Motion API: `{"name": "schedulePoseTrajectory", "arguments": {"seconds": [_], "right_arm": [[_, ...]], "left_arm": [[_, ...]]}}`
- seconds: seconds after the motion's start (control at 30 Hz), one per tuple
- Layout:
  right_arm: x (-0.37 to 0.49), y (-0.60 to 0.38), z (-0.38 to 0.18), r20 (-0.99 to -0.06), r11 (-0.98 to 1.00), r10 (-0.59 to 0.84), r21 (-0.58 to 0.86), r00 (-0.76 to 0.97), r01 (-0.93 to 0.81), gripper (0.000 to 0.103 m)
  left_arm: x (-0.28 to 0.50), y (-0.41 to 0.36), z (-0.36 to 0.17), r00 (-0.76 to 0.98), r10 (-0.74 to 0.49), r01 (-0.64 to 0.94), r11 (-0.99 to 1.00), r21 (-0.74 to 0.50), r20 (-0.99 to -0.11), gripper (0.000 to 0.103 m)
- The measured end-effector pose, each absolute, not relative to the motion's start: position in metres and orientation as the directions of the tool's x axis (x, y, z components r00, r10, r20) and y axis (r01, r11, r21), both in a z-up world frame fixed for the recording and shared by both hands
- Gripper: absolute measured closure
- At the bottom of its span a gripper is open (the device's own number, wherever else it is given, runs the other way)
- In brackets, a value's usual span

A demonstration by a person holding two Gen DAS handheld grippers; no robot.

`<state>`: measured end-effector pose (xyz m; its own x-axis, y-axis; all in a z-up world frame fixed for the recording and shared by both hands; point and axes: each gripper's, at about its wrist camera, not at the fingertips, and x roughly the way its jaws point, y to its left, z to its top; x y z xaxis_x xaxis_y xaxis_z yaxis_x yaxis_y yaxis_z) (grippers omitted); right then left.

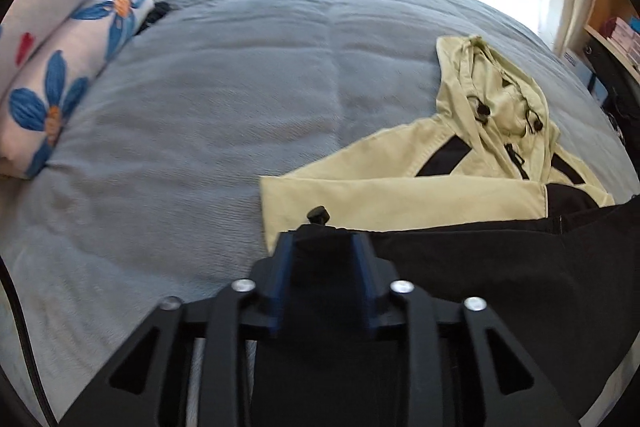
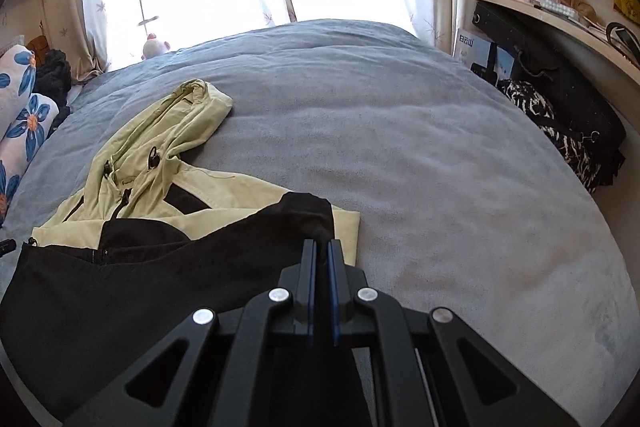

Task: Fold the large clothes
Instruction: 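Lift the hem with both grippers and fold it toward the hood, then lay the folded hem down near the hood and open both grippers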

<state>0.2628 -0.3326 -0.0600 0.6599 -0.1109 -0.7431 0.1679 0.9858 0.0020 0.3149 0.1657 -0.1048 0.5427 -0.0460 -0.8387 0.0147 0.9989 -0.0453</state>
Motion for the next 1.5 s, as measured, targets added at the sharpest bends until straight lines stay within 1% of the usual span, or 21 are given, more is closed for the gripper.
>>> {"name": "schedulePoseTrajectory", "arguments": {"seconds": [0.03,0.07,0.23,0.27,0.3,0.33,0.43,0.53,0.67,0.77,0.87,0.93,1.0,1.13,1.23,1.3,1.4,1.43,1.47,1.5], "right_arm": [[0.263,-0.333,-0.06,-0.745,0.986,-0.111,-0.001,0.658,0.165,0.098],[0.263,-0.332,-0.061,-0.746,0.987,-0.11,-0.003,0.657,0.162,0.098],[0.266,-0.331,-0.065,-0.754,0.987,-0.115,-0.016,0.647,0.157,0.098],[0.267,-0.332,-0.066,-0.757,0.987,-0.116,-0.017,0.644,0.158,0.098],[0.267,-0.332,-0.069,-0.761,0.987,-0.117,-0.017,0.638,0.161,0.098],[0.268,-0.332,-0.07,-0.764,0.987,-0.117,-0.017,0.635,0.162,0.098],[0.268,-0.334,-0.074,-0.769,0.986,-0.114,-0.008,0.628,0.169,0.098],[0.265,-0.333,-0.073,-0.764,0.986,-0.111,-0.003,0.635,0.169,0.098],[0.263,-0.331,-0.064,-0.738,0.987,-0.104,0.008,0.667,0.163,0.098],[0.271,-0.326,-0.056,-0.715,0.987,-0.107,0.01,0.691,0.163,0.098],[0.286,-0.323,-0.05,-0.691,0.984,-0.11,0.024,0.715,0.175,0.098],[0.296,-0.321,-0.049,-0.682,0.982,-0.113,0.034,0.723,0.186,0.098],[0.312,-0.32,-0.056,-0.686,0.979,-0.127,0.027,0.716,0.2,0.098],[0.343,-0.326,-0.093,-0.756,0.968,-0.162,0.002,0.634,0.25,0.098],[0.358,-0.334,-0.128,-0.808,0.955,-0.223,-0.069,0.545,0.289,0.098],[0.362,-0.343,-0.144,-0.831,0.943,-0.247,-0.088,0.499,0.32,0.098],[0.359,-0.361,-0.144,-0.846,0.932,-0.194,0.0,0.496,0.363,0.098],[0.356,-0.364,-0.14,-0.844,0.927,-0.194,0.009,0.501,0.374,0.098],[0.354,-0.365,-0.136,-0.839,0.925,-0.194,0.016,0.508,0.378,0.098],[0.347,-0.367,-0.128,-0.828,0.922,-0.193,0.03,0.526,0.386,0.098]], "left_arm": [[0.318,0.166,-0.109,0.536,-0.043,0.021,0.999,-0.038,-0.843,0.059],[0.32,0.165,-0.114,0.529,-0.033,0.028,0.999,-0.021,-0.848,0.054],[0.33,0.162,-0.137,0.48,-0.037,0.068,0.998,-0.005,-0.876,0.054],[0.331,0.162,-0.14,0.47,-0.043,0.076,0.997,-0.008,-0.881,0.059],[0.331,0.16,-0.145,0.462,-0.039,0.082,0.997,-0.001,-0.886,0.067],[0.331,0.16,-0.147,0.461,-0.017,0.078,0.997,0.021,-0.887,0.085],[0.325,0.159,-0.144,0.494,0.012,0.068,0.996,0.052,-0.87,0.091],[0.311,0.153,-0.128,0.562,0.075,0.04,0.992,0.118,-0.824,0.093],[0.295,0.143,-0.087,0.684,0.146,-0.015,0.982,0.186,-0.715,0.093],[0.298,0.139,-0.057,0.746,0.166,-0.051,0.98,0.192,-0.645,0.093],[0.313,0.133,-0.046,0.777,0.219,-0.095,0.968,0.234,-0.59,0.094],[0.329,0.136,-0.048,0.77,0.243,-0.126,0.964,0.233,-0.589,0.094],[0.349,0.138,-0.062,0.754,0.276,-0.153,0.956,0.249,-0.596,0.094],[0.377,0.132,-0.11,0.704,0.317,-0.16,0.943,0.293,-0.635,0.094],[0.393,0.124,-0.151,0.655,0.34,-0.139,0.932,0.335,-0.675,0.093],[0.401,0.119,-0.171,0.623,0.357,-0.128,0.925,0.359,-0.697,0.092],[0.405,0.118,-0.174,0.604,0.366,-0.125,0.921,0.369,-0.708,0.087],[0.404,0.12,-0.172,0.6,0.358,-0.125,0.925,0.359,-0.715,0.084],[0.403,0.124,-0.167,0.593,0.353,-0.135,0.93,0.343,-0.723,0.076],[0.4,0.13,-0.161,0.588,0.351,-0.158,0.933,0.322,-0.729,0.074]]}}
